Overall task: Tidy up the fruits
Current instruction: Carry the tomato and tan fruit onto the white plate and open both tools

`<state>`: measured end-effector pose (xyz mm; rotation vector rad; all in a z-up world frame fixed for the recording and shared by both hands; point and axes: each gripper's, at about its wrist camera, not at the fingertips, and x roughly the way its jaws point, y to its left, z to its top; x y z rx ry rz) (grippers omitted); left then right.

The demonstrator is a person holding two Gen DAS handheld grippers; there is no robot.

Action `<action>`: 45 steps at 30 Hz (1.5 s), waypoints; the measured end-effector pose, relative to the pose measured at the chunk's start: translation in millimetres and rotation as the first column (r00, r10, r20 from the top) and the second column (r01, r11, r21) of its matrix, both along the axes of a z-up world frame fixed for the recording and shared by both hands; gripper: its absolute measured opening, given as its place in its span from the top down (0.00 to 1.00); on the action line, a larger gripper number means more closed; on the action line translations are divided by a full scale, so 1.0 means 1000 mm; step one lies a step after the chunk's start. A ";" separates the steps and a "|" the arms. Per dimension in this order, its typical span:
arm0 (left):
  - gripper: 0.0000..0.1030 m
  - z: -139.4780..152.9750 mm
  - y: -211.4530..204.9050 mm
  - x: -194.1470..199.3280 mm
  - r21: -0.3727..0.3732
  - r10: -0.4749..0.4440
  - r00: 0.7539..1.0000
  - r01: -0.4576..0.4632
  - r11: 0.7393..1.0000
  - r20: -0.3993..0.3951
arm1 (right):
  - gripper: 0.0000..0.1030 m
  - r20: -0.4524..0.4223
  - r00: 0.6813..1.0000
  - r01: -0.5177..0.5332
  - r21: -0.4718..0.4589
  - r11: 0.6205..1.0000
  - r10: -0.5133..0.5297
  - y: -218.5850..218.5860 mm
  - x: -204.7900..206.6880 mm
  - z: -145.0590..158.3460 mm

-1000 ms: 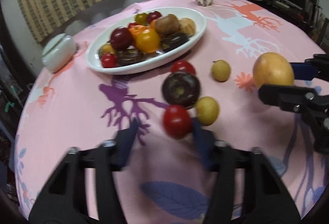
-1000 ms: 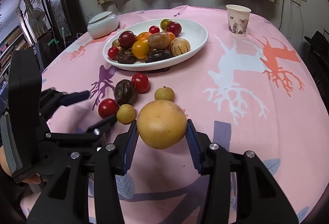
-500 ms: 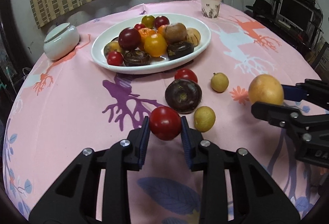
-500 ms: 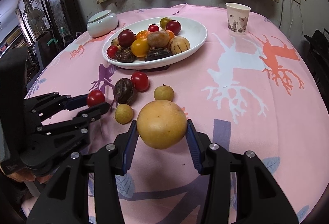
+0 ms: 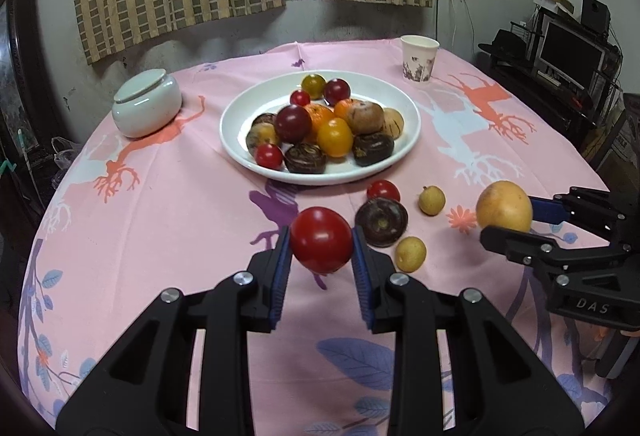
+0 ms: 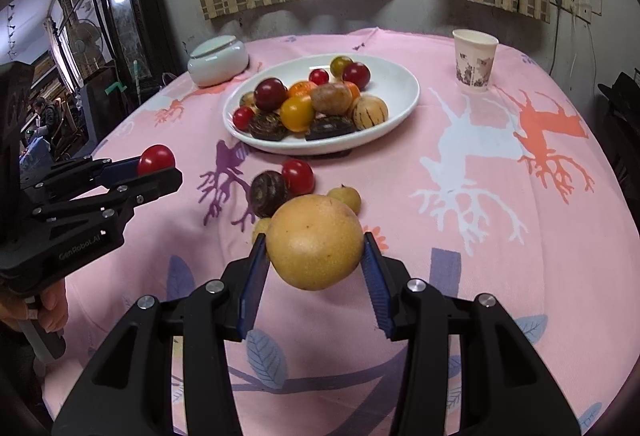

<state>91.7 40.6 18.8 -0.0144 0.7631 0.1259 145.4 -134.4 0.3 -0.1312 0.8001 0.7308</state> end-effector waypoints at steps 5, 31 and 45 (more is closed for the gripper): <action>0.71 0.016 0.016 0.006 0.000 0.002 1.000 -0.002 1.000 0.023 | 0.55 0.040 0.999 -0.004 0.002 1.000 0.004 0.002 0.005 0.019; 0.71 -0.003 0.052 0.126 -0.028 0.069 0.997 -0.070 0.997 -0.016 | 0.55 0.104 0.994 0.023 -0.026 0.999 -0.020 0.100 0.135 0.014; 0.63 -0.013 0.053 0.141 -0.034 0.110 0.993 -0.111 0.993 -0.036 | 0.44 0.082 0.995 0.062 -0.044 0.997 -0.058 0.111 0.153 -0.001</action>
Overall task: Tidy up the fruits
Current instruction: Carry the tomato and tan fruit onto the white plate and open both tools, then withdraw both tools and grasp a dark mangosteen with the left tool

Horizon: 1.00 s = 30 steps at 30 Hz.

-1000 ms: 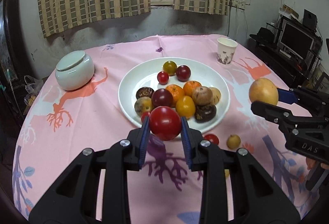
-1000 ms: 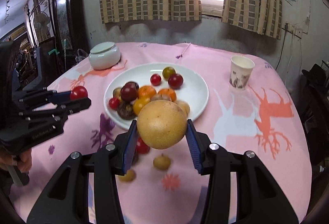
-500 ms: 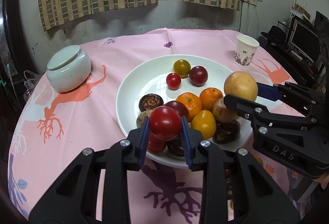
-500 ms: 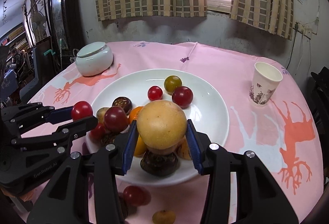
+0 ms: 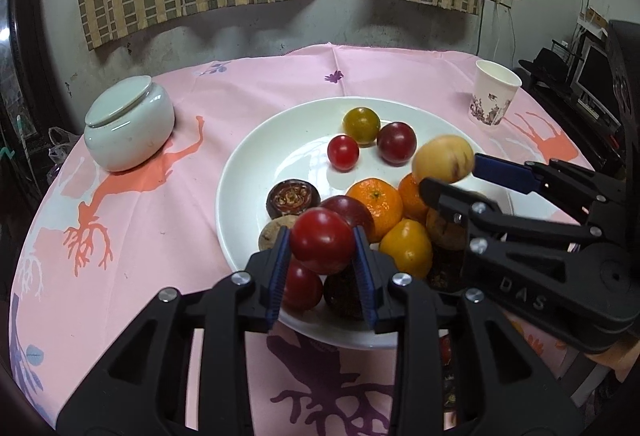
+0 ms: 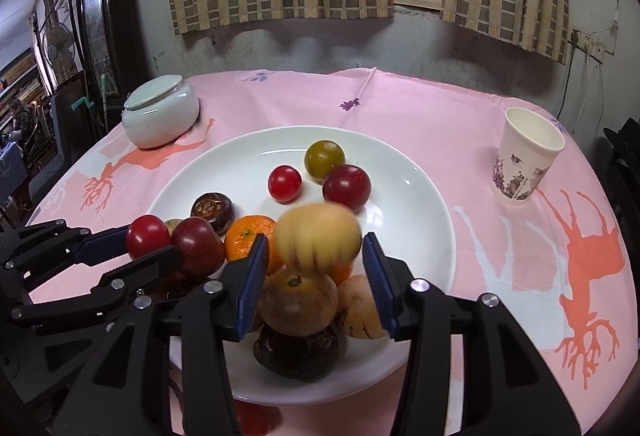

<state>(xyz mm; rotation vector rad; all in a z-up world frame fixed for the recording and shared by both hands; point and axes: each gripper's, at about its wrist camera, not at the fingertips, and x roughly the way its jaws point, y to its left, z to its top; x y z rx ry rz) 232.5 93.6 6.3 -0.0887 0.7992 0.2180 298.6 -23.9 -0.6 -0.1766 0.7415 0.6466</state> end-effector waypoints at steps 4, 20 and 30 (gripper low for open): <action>0.52 -0.001 0.007 0.000 -0.034 0.025 1.000 -0.025 0.999 -0.004 | 0.42 -0.010 1.000 0.007 0.027 1.000 -0.007 -0.009 -0.002 0.004; 0.32 0.024 -0.010 -0.062 0.004 0.002 0.999 -0.002 1.000 0.035 | 0.32 -0.069 0.997 0.039 0.082 0.996 -0.033 -0.068 -0.052 0.014; 0.27 0.017 -0.042 -0.105 -0.004 -0.047 0.999 0.047 0.999 0.026 | 0.32 -0.078 0.996 0.048 0.082 0.995 -0.041 -0.106 -0.109 0.016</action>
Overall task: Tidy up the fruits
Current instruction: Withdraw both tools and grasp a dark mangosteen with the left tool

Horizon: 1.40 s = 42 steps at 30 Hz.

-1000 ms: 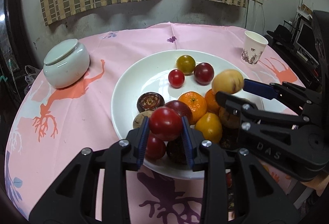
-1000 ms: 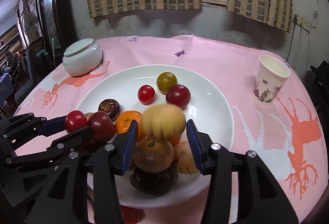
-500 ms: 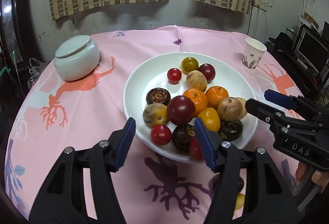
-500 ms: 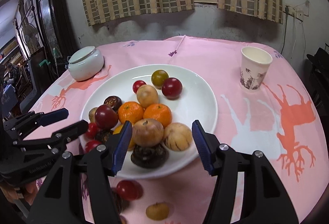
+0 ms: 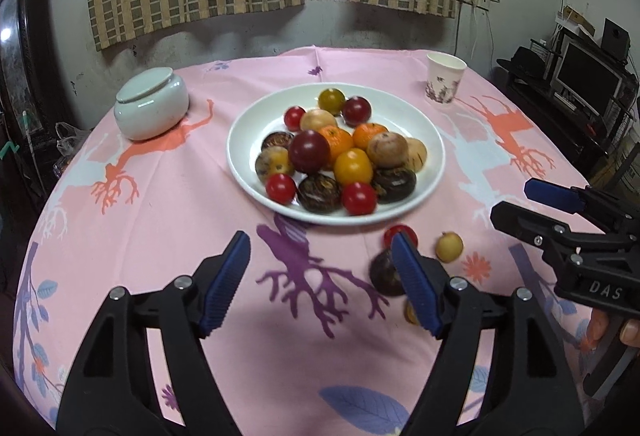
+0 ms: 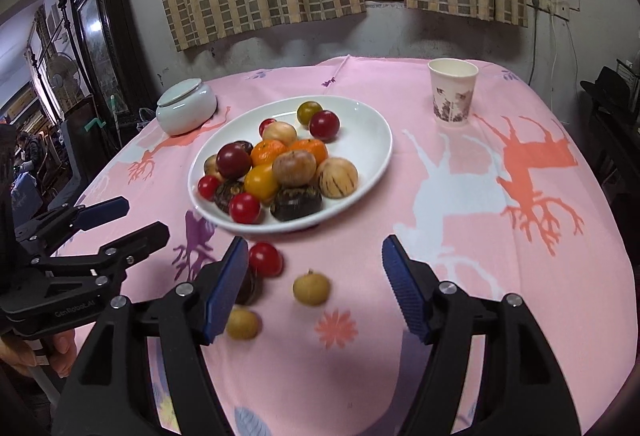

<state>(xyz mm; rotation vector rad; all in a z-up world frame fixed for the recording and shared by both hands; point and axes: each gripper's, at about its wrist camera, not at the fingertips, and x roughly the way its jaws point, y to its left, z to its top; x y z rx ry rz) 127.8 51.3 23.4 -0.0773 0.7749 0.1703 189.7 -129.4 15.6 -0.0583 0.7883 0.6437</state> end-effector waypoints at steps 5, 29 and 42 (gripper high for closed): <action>0.25 -0.012 -0.010 -0.008 -0.016 -0.010 1.000 0.010 1.000 -0.028 | 0.32 -0.030 1.000 0.003 0.001 1.000 -0.003 -0.012 -0.019 -0.013; 0.24 -0.052 -0.051 0.031 0.034 -0.032 0.989 0.037 0.999 -0.141 | 0.32 -0.168 0.985 0.052 0.098 0.994 -0.035 -0.040 -0.004 -0.037; 0.49 -0.067 -0.053 0.048 -0.001 -0.060 0.986 0.061 0.998 -0.154 | 0.32 -0.139 0.989 0.063 0.075 0.995 -0.052 -0.039 -0.007 -0.035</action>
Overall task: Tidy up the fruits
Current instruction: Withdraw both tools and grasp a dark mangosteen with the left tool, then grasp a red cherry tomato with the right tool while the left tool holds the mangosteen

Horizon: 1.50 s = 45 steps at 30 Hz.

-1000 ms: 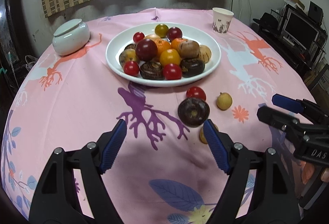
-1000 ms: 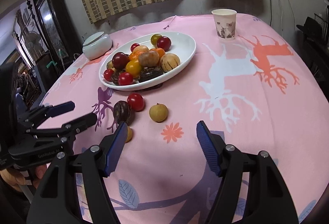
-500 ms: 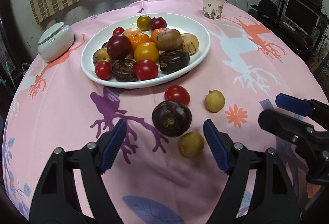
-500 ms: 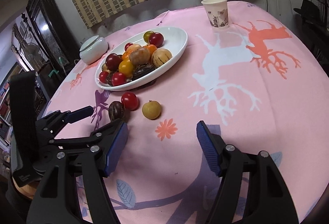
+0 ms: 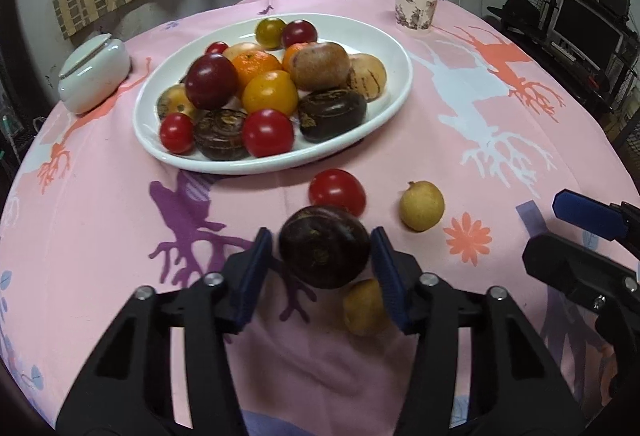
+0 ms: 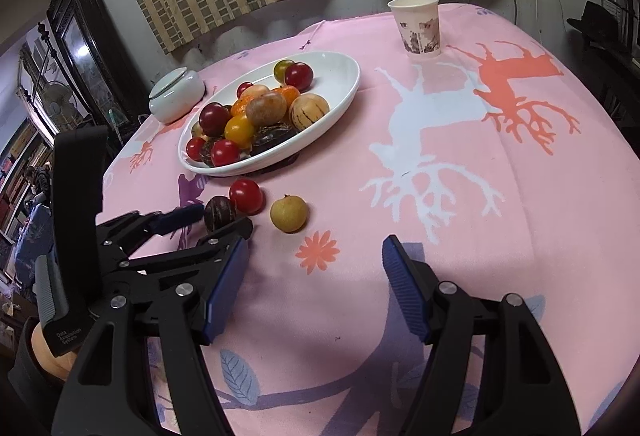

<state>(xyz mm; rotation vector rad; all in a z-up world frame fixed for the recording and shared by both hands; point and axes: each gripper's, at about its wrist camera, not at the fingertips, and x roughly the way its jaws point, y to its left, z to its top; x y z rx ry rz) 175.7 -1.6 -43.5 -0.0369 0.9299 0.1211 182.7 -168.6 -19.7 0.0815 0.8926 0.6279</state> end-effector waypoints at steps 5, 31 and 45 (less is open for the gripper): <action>0.57 -0.001 -0.007 0.001 0.030 -0.016 1.000 0.016 0.999 -0.002 | 0.32 0.001 1.000 -0.002 -0.006 1.000 0.002 0.000 0.000 -0.001; 0.58 0.013 0.042 -0.101 -0.015 0.040 0.998 -0.039 0.999 0.044 | 0.32 0.089 0.992 -0.073 -0.149 0.986 0.087 0.028 -0.017 -0.014; 0.54 0.024 0.065 -0.112 -0.056 0.057 0.992 -0.051 0.997 0.113 | 0.32 0.153 0.960 -0.197 -0.228 0.954 0.235 0.076 -0.038 -0.006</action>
